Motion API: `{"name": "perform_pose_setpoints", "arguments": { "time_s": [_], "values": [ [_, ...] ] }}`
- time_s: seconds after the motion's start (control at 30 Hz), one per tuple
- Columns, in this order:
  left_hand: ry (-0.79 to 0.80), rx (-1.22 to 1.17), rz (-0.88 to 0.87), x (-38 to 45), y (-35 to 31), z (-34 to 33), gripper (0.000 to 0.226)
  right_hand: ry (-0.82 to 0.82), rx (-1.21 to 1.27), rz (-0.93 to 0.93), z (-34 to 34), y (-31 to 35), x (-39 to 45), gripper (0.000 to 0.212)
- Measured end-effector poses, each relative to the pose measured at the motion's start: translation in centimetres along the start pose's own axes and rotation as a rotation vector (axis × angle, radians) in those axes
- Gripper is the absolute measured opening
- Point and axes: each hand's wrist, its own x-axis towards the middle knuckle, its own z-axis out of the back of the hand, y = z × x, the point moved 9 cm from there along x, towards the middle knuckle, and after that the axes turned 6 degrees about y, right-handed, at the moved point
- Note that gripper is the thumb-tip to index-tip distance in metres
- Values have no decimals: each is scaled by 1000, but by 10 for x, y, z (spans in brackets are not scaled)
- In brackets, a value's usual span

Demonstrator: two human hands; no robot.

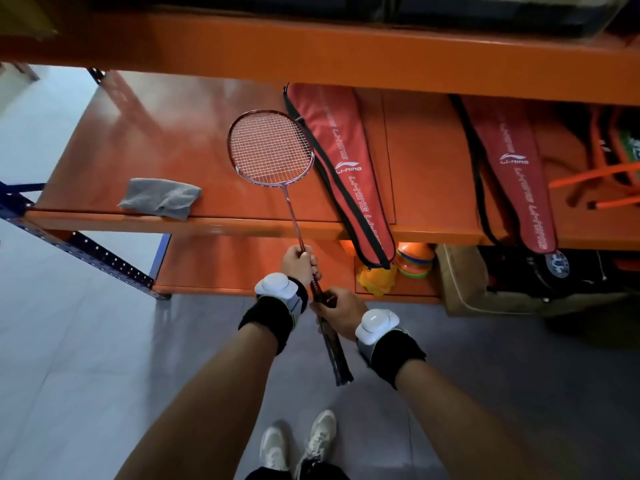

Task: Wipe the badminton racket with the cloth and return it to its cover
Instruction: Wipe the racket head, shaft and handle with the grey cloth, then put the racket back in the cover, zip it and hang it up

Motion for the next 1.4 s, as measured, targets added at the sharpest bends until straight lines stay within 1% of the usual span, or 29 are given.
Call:
{"name": "perform_pose_setpoints", "arguments": {
  "time_s": [0.13, 0.3, 0.4, 0.43, 0.5, 0.6, 0.67, 0.73, 0.8, 0.87, 1.0, 1.07, 1.2, 1.3, 1.4],
  "values": [
    [27, 15, -2, -13, 16, 5, 30, 46, -22, 12, -12, -4, -12, 19],
    [36, -5, 1, -27, 26, 16, 24, 72, 26, 49, -30, 4, -28, 22],
    [28, -11, -12, -35, 26, 24, 24, 91, 96, 7, -36, 4, -34, 18],
    [23, -14, -19, -37, 26, 26, 24, 59, 103, -11, -30, 5, -33, 20],
    [11, -17, -27, -39, 27, 30, 24, -73, 70, -23, -7, 8, -29, 26],
    [-7, -24, -11, -37, 29, 30, 25, -309, -256, 0, 50, 26, -21, 19],
    [-21, -15, 12, -34, 34, 25, 27, -423, -363, 4, 86, 39, -12, 13],
    [-36, -3, 30, -32, 37, 18, 28, -475, -435, 26, 112, 51, 6, 12],
    [-56, -6, 41, -30, 42, 10, 28, -454, -532, 24, 126, 54, 30, 19],
    [-78, -6, 44, -27, 45, 3, 29, -418, -596, -15, 134, 48, 51, 32],
    [-126, -25, 56, -21, 50, -5, 29, -401, -661, -69, 132, 26, 69, 62],
    [-140, -47, 71, -20, 50, -8, 29, -399, -655, -84, 128, 16, 74, 68],
    [-171, -49, 96, -21, 54, -6, 31, -376, -653, -119, 125, 2, 81, 61],
    [-167, -49, 112, -22, 58, -2, 30, -379, -688, -121, 126, -1, 86, 56],
    [-156, -50, 108, -21, 58, 1, 28, -352, -698, -163, 128, -3, 92, 49]
  ]
}}
